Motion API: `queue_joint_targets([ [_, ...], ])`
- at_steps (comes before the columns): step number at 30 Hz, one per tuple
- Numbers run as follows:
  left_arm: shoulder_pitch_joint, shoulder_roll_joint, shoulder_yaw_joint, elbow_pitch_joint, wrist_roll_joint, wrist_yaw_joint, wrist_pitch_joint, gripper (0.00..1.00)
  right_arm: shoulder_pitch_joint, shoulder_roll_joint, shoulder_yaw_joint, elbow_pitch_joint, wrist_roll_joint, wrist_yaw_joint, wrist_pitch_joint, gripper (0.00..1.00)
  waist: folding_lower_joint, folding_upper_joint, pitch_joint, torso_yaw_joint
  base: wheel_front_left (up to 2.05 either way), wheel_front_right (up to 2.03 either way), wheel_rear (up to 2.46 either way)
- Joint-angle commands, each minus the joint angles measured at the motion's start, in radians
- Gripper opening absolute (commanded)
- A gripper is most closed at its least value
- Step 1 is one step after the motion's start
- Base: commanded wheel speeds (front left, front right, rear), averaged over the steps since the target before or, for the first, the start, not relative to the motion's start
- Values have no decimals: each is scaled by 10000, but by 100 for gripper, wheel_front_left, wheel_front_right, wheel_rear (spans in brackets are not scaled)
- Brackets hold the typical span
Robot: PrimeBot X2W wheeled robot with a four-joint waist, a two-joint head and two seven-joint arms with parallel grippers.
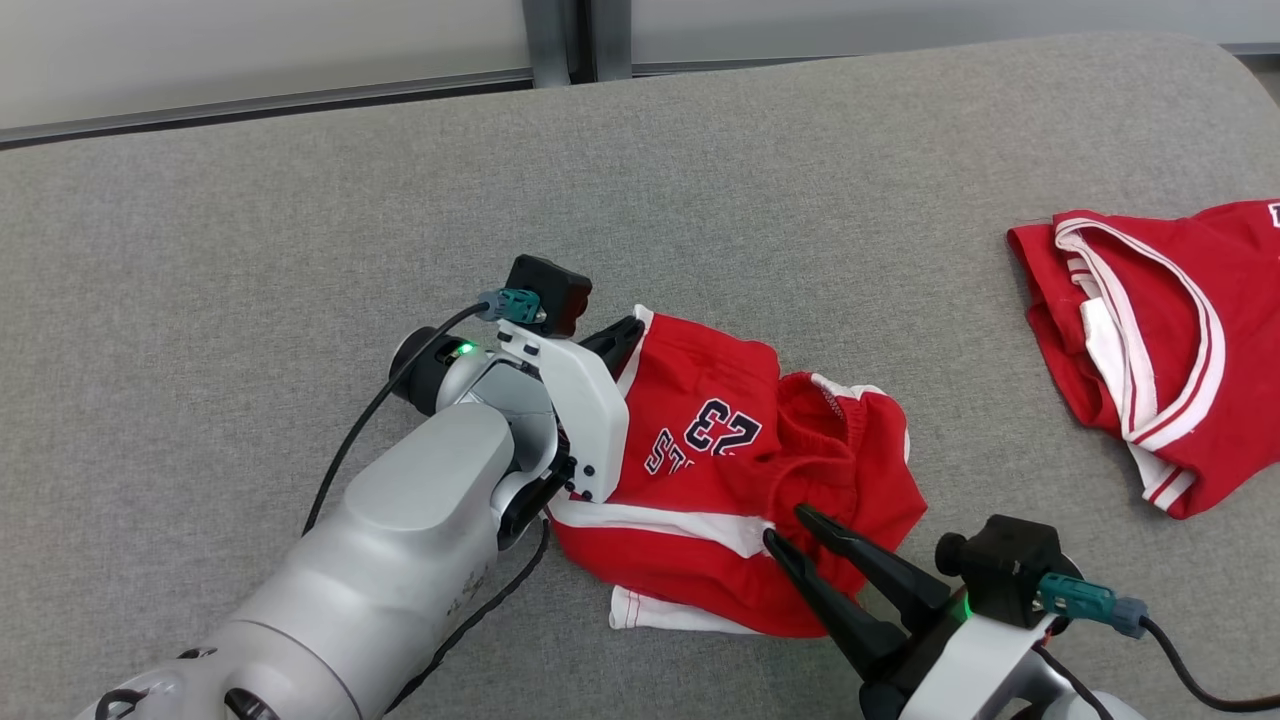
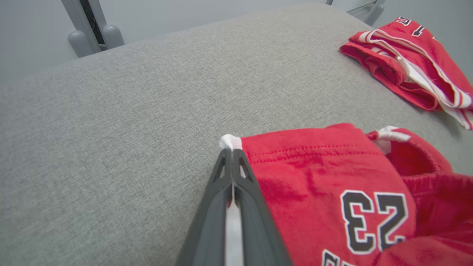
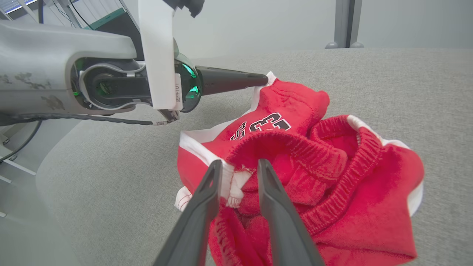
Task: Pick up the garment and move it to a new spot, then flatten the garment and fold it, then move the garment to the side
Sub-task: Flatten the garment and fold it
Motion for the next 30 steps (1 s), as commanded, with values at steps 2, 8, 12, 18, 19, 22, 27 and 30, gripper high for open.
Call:
queue_joint_targets([
  [2, -134, 48, -107, 58, -108, 32, -55, 0, -58, -88, 67, -86, 79, -1, 84, 47, 0, 0, -3, 8, 0, 0, 0],
  [8, -218, 48, -365, 121, -385, 47, -134, 0, 75, -128, 174, -129, 218, -1, 295, 46, 0, 0, -20, 7, 0, 0, 0],
  [12, -312, 46, -509, 100, -551, 87, -237, 0, 67, -145, 141, 14, 197, -1, 444, 0, 0, 0, 8, 35, 0, 0, 0],
  [18, -378, 47, -592, 82, -781, 137, -721, 0, 43, -100, -74, 132, 150, -1, 356, 0, 0, 0, -25, 116, 0, 0, 0],
  [19, -421, 47, -570, 98, -829, 168, -872, 0, 51, -90, -215, 111, 101, -1, 243, 0, 0, 0, -40, 124, 0, 0, 0],
  [22, -525, 47, -455, 183, -927, 254, -1373, 0, 106, -54, -734, 45, -105, -1, -114, 0, 0, 0, -160, 132, 0, 0, 0],
  [27, -745, 47, 66, 272, -1102, 417, -2053, 0, 66, 110, -1869, -164, -561, -1, -752, 0, 0, 0, -459, 179, 0, 0, 0],
  [30, -914, 228, 716, 107, -1130, 557, -2222, 0, -84, 257, -2626, -371, -904, -1, -1154, 0, 0, 0, -670, 231, 0, 0, 0],
])
